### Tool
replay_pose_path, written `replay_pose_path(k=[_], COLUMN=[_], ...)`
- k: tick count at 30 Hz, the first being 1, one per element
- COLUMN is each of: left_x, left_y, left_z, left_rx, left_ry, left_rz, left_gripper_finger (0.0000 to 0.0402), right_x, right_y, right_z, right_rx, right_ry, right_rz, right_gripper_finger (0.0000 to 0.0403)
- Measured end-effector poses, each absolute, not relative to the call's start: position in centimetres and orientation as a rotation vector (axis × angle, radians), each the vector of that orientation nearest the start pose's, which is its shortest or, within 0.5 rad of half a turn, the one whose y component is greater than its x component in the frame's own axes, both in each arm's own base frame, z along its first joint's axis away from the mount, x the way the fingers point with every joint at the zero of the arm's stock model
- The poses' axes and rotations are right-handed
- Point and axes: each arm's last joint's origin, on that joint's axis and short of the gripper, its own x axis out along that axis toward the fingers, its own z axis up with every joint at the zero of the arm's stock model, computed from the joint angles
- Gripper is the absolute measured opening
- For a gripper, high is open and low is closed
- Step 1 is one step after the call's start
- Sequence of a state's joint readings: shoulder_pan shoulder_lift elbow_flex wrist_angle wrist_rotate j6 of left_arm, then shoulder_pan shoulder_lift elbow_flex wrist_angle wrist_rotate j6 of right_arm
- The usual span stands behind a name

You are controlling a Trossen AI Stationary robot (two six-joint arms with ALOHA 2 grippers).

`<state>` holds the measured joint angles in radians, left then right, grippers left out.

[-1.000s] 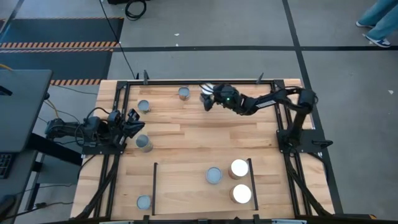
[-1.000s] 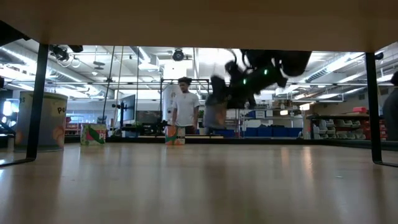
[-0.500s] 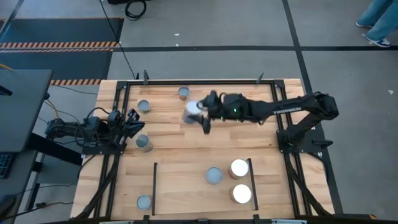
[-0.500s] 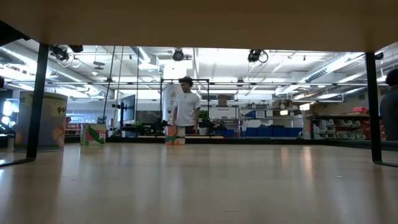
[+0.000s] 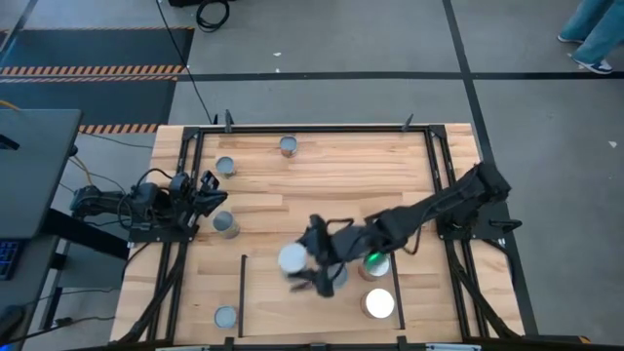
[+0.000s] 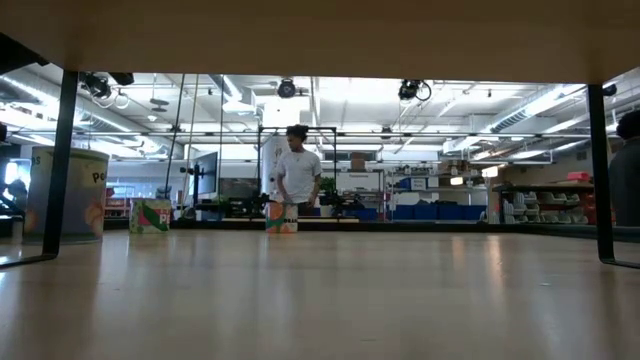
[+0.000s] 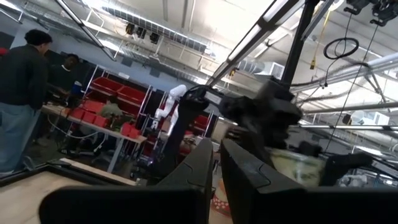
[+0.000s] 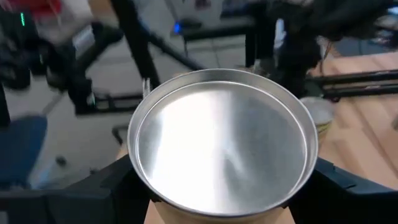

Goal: Pick and place cans onto a shelf
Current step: Put the top large canned peaches on the shelf

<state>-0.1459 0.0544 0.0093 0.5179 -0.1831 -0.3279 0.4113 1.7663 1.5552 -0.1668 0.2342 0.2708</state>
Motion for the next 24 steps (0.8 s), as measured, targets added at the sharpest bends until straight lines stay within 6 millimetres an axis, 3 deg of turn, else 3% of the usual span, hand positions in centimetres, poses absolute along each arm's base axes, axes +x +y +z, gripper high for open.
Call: replay_pose_path(k=[4, 8, 13, 19, 24], left_x=[8.9, 9.0, 9.0, 9.0, 9.0], left_y=[-0.8, -0.8, -0.8, -0.8, -0.8], left_z=[21.1, 21.0, 20.9, 20.9, 20.9], left_rx=[-0.399, -0.398, -0.397, -0.397, -0.397], left_ry=[-0.469, -0.460, -0.456, -0.454, -0.453], left_rz=[-0.041, -0.039, -0.039, -0.038, -0.038], left_gripper_finger=[0.0039, 0.0039, 0.0039, 0.0039, 0.0039], right_x=[39.0, 39.0, 38.4, 38.1, 38.2], right_y=[18.1, 19.2, 19.1, 19.2, 18.9], right_z=[34.0, 33.3, 32.9, 32.4, 31.6], right_rx=[0.066, 0.012, -0.035, 0.020, 0.033], right_ry=[0.409, 0.435, 0.470, 0.522, 0.546], right_rz=[0.170, 0.124, -0.027, -0.017, -0.022], right_gripper_finger=[0.0295, 0.0295, 0.0295, 0.0297, 0.0343])
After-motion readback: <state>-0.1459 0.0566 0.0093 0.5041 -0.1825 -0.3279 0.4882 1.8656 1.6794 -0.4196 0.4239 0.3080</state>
